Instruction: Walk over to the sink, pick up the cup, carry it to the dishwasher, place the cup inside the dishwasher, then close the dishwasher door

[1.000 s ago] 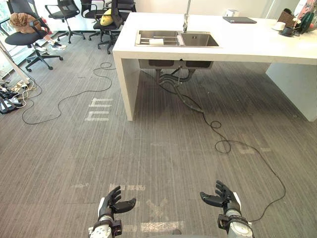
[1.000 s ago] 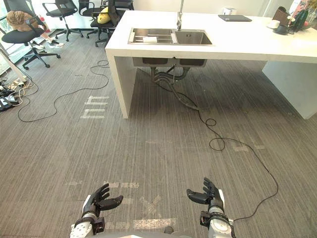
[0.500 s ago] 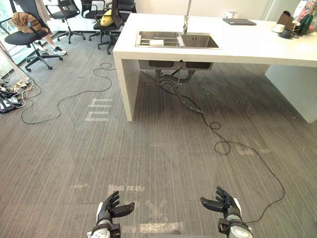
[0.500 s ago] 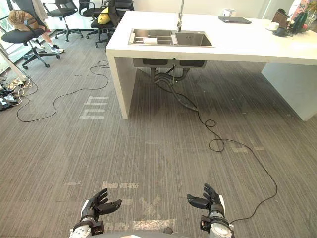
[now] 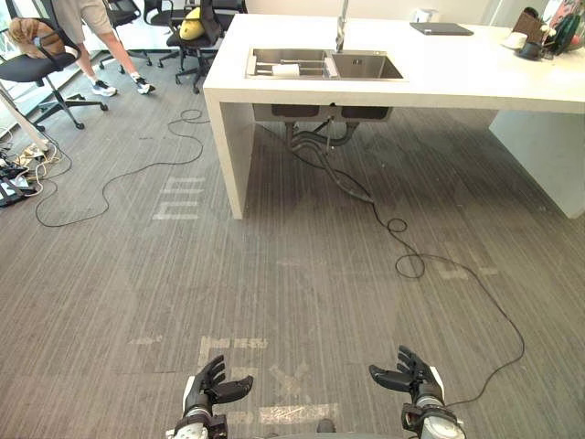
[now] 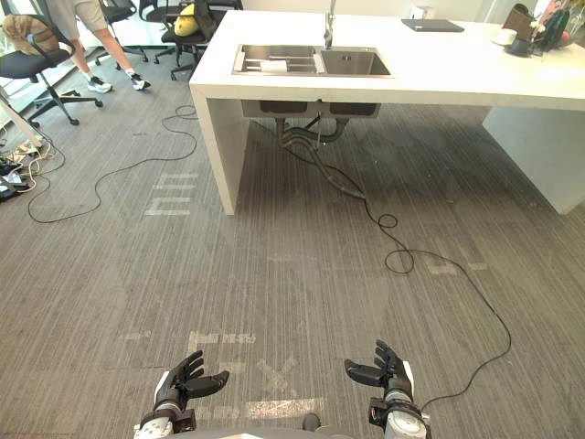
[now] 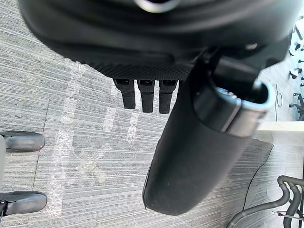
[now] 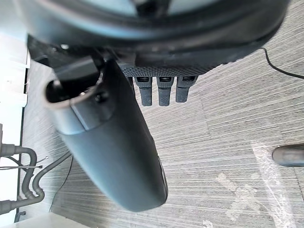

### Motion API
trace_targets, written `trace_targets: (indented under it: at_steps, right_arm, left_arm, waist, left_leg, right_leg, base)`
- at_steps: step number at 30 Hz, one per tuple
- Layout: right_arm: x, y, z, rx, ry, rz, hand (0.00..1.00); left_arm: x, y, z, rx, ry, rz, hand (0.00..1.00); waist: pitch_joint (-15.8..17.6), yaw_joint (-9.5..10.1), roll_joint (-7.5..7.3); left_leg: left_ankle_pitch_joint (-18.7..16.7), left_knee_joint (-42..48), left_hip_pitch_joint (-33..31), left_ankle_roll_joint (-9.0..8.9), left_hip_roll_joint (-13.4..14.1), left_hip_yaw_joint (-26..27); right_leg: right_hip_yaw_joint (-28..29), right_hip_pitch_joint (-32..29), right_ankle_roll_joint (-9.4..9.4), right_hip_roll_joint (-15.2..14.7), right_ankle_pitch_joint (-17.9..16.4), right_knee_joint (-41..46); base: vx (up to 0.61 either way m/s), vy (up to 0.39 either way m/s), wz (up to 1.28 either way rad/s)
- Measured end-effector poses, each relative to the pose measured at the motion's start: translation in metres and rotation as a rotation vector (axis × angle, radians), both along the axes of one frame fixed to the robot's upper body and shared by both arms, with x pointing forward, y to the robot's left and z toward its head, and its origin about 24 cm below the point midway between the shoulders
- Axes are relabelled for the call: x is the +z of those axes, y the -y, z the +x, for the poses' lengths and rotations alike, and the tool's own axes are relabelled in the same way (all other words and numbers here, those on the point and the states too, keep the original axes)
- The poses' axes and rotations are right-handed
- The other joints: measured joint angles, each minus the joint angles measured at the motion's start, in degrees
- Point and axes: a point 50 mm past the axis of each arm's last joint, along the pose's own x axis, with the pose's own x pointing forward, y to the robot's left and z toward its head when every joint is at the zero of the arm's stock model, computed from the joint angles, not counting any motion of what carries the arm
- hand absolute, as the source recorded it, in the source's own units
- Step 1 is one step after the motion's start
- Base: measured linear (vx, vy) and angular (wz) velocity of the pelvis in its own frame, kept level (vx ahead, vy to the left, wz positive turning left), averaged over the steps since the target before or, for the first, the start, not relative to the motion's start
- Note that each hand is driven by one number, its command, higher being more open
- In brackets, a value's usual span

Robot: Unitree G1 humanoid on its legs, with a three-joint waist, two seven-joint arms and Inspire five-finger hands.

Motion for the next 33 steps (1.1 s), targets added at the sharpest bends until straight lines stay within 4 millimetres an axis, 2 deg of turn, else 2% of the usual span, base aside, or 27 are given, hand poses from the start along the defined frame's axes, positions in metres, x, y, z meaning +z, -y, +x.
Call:
trace_targets:
  at_steps: [3, 6, 7, 8, 10, 11, 13, 14, 17, 18, 19, 20, 21, 22, 23, 24, 25, 26, 27, 28, 30, 31, 33]
  right_arm:
    - [0.004, 0.001, 0.008, -0.018, 0.028, 0.004, 0.9]
    - [0.01, 0.002, 0.022, -0.025, 0.069, -0.002, 0.9]
    - [0.011, 0.003, 0.025, -0.024, 0.078, -0.006, 0.9]
    - [0.012, 0.003, 0.026, -0.024, 0.08, -0.007, 0.9]
    - [0.015, 0.004, 0.027, -0.028, 0.098, -0.016, 0.9]
    - [0.017, 0.004, 0.029, -0.028, 0.106, -0.019, 0.9]
    - [0.02, 0.004, 0.032, -0.029, 0.126, -0.024, 0.9]
    - [0.02, 0.005, 0.031, -0.03, 0.125, -0.026, 0.9]
    - [0.024, 0.009, 0.035, -0.025, 0.14, -0.042, 0.9]
    - [0.027, 0.013, 0.04, -0.019, 0.153, -0.055, 0.9]
    - [0.031, 0.014, 0.045, -0.013, 0.169, -0.063, 0.9]
    - [0.032, 0.014, 0.047, -0.009, 0.177, -0.063, 0.9]
    - [0.034, 0.013, 0.046, -0.003, 0.19, -0.069, 0.9]
    - [0.036, 0.015, 0.048, -0.001, 0.196, -0.076, 0.9]
    - [0.042, 0.016, 0.054, -0.004, 0.224, -0.085, 0.9]
    - [0.043, 0.015, 0.056, -0.002, 0.233, -0.086, 0.9]
    - [0.044, 0.014, 0.057, 0.002, 0.237, -0.086, 0.9]
    - [0.044, 0.014, 0.056, 0.005, 0.235, -0.087, 0.9]
    - [0.044, 0.011, 0.056, 0.012, 0.235, -0.087, 0.9]
    - [0.045, 0.008, 0.056, 0.023, 0.246, -0.088, 0.9]
    - [0.048, 0.004, 0.059, 0.033, 0.272, -0.085, 0.9]
    - [0.05, 0.001, 0.061, 0.032, 0.289, -0.079, 0.9]
    - [0.05, -0.001, 0.061, 0.025, 0.295, -0.072, 0.9]
  left_arm:
    - [0.006, 0.002, 0.008, 0.004, 0.043, -0.008, 0.9]
    - [0.016, 0.004, 0.021, 0.006, 0.117, -0.015, 0.9]
    - [0.02, 0.005, 0.026, 0.002, 0.143, -0.017, 0.9]
    - [0.022, 0.005, 0.028, 0.002, 0.155, -0.017, 0.9]
    - [0.028, 0.006, 0.035, 0.008, 0.193, -0.028, 0.9]
    - [0.029, 0.006, 0.036, 0.007, 0.199, -0.027, 0.9]
    - [0.031, 0.007, 0.039, 0.0, 0.211, -0.023, 0.9]
    - [0.032, 0.006, 0.039, -0.008, 0.209, -0.014, 0.9]
    - [0.034, 0.009, 0.045, -0.012, 0.225, -0.017, 0.9]
    - [0.037, 0.012, 0.052, -0.015, 0.244, -0.022, 0.9]
    - [0.038, 0.013, 0.055, -0.011, 0.255, -0.029, 0.9]
    - [0.039, 0.013, 0.055, -0.008, 0.256, -0.031, 0.9]
    - [0.039, 0.01, 0.054, -0.003, 0.253, -0.021, 0.9]
    - [0.038, 0.013, 0.055, 0.001, 0.25, -0.029, 0.9]
    - [0.04, 0.018, 0.059, 0.001, 0.269, -0.04, 0.9]
    - [0.041, 0.019, 0.062, 0.0, 0.275, -0.043, 0.9]
    - [0.043, 0.023, 0.066, -0.003, 0.287, -0.054, 0.9]
    - [0.043, 0.025, 0.068, -0.004, 0.291, -0.061, 0.9]
    - [0.043, 0.029, 0.067, -0.003, 0.291, -0.074, 0.9]
    - [0.042, 0.032, 0.066, 0.0, 0.288, -0.085, 0.9]
    - [0.041, 0.033, 0.064, 0.002, 0.283, -0.088, 0.9]
    - [0.04, 0.033, 0.062, 0.003, 0.28, -0.089, 0.9]
    - [0.042, 0.033, 0.063, 0.002, 0.287, -0.088, 0.9]
  waist:
    - [0.5, 0.14, 0.64]
    - [1.4, 0.29, 1.62]
    - [1.7, 0.43, 1.68]
    - [1.8, 0.54, 1.62]
    - [2.8, 0.34, 1.31]
    - [2.9, 0.22, 1.4]
    - [3.7, -0.14, 1.51]
    - [4.1, -0.31, 1.32]
    - [4.5, -0.53, 1.44]
    - [5.2, -0.72, 2.48]
    - [5.7, -0.76, 3.31]
    - [5.6, -0.78, 3.17]
    - [5.5, -1.39, 2.44]
    - [5.6, -1.58, 3.19]
    - [5.3, -1.98, 4.41]
    - [5.3, -2.07, 4.47]
    - [5.5, -2.24, 4.46]
    - [5.7, -2.34, 4.49]
    - [6.3, -2.08, 4.28]
    - [6.5, -1.53, 4.09]
    - [7.1, -1.21, 3.5]
    - [7.3, -0.81, 3.19]
    - [7.5, 0.25, 3.19]
  left_leg:
    - [-2.2, 3.0, -1.3, 0.24, 0.3, 0.9]
    - [-5.8, 8.3, -3.9, 0.49, 0.8, 2.4]
    - [-7.5, 10.4, -4.6, 0.7, 0.7, 3.0]
    - [-8.2, 11.5, -4.7, 0.93, 0.5, 3.1]
    - [-11.4, 14.7, -4.5, 1.61, -0.6, 3.0]
    - [-12.0, 15.2, -4.4, 1.81, -0.8, 2.9]
    - [-12.9, 15.1, -2.4, 2.8, -1.0, 1.9]
    - [-13.4, 15.1, -1.0, 2.93, -1.2, 1.1]
    - [-13.9, 13.9, 1.0, 2.53, -0.6, -0.7]
    - [-14.3, 13.2, 1.6, 1.79, 0.8, -1.7]
    - [-14.7, 12.6, 2.6, 0.5, 2.0, -1.9]
    - [-14.9, 12.0, 3.5, -0.39, 2.2, -1.9]
    - [-16.0, 10.7, 6.0, -2.11, 1.9, -2.2]
    - [-16.4, 10.7, 6.6, -2.68, 2.8, -2.5]
    - [-16.3, 12.5, 6.1, -3.38, 4.5, -2.9]
    - [-16.1, 14.6, 5.1, -3.7, 5.1, -2.9]
    - [-15.4, 22.5, 2.6, -4.69, 6.5, -2.9]
    - [-14.3, 28.6, 0.6, -5.59, 7.1, -2.9]
    - [-10.3, 42.6, -4.1, -5.67, 8.8, -3.1]
    - [-10.8, 53.3, -7.8, -5.11, 10.9, -1.3]
    - [-11.6, 59.1, -11.9, -3.86, 13.2, 1.3]
    - [-12.0, 58.8, -15.2, -3.41, 14.0, 2.6]
    - [-12.6, 53.1, -19.2, -3.58, 13.3, 2.6]
  right_leg:
    - [1.0, -0.7, 0.31, 0.2, -0.6, 1.1]
    - [2.3, -4.4, 0.7, 0.3, -4.3, 8.0]
    - [2.8, -6.6, 1.11, 0.1, -7.2, 13.1]
    - [3.0, -7.5, 1.38, -0.2, -8.6, 15.6]
    - [2.2, -10.2, 2.9, -1.7, -13.7, 25.4]
    - [1.7, -11.0, 3.36, -2.0, -14.4, 27.7]
    - [-1.4, -15.1, 3.72, -3.3, -15.2, 37.6]
    - [-3.4, -15.9, 3.63, -4.3, -16.6, 40.3]
    - [-5.7, -18.7, 3.34, -4.8, -17.3, 37.8]
    - [-7.1, -20.8, 3.25, -4.1, -17.1, 35.1]
    - [-8.0, -22.2, 3.14, -2.9, -14.4, 29.4]
    - [-8.1, -22.0, 2.44, -2.5, -10.5, 25.3]
    - [-8.6, -20.9, -1.93, -3.5, -0.5, 21.9]
    - [-9.2, -20.8, -4.66, -2.8, -2.2, 23.4]
    - [-10.2, -20.3, -6.29, -1.5, -4.4, 23.8]
    - [-10.6, -19.8, -7.12, -1.0, -5.0, 23.5]
    - [-11.6, -16.9, -8.02, 0.0, -5.7, 21.3]
    - [-12.0, -14.5, -8.16, 0.6, -5.7, 19.4]
    - [-12.1, -9.0, -8.36, 1.6, -5.7, 15.5]
    - [-11.3, -4.3, -8.68, 2.4, -5.8, 12.7]
    - [-9.9, 0.2, -8.85, 2.5, -6.0, 9.8]
    - [-8.5, 2.6, -8.88, 2.3, -6.0, 7.9]
    - [-6.9, 5.0, -8.88, 1.7, -6.0, 5.8]
  base:
    - [0.05, 0.039, -0.19]
    - [0.04, 0.048, -0.25]
    - [0.04, 0.051, -0.14]
    - [0.06, 0.054, -0.09]
    - [0.08, 0.053, 0.05]
    - [0.11, 0.052, 0.08]
    - [0.21, 0.047, 0.18]
    - [0.25, 0.029, 0.26]
    - [0.31, -0.011, 0.34]
    - [0.36, -0.068, 0.32]
    - [0.36, -0.072, 0.23]
    - [0.52, -0.123, 0.17]
    - [0.48, -0.125, 0.15]
    - [0.66, -0.218, 0.18]
    - [0.45, -0.182, 0.1]
    - [0.53, -0.237, 0.21]
    - [0.36, -0.171, 0.24]
    - [0.45, -0.186, 0.27]
    - [0.41, -0.133, 0.04]
    - [0.4, -0.112, -0.11]
    - [0.31, -0.059, -0.32]
    - [0.37, 0.003, -0.49]
    - [0.31, 0.081, -0.44]
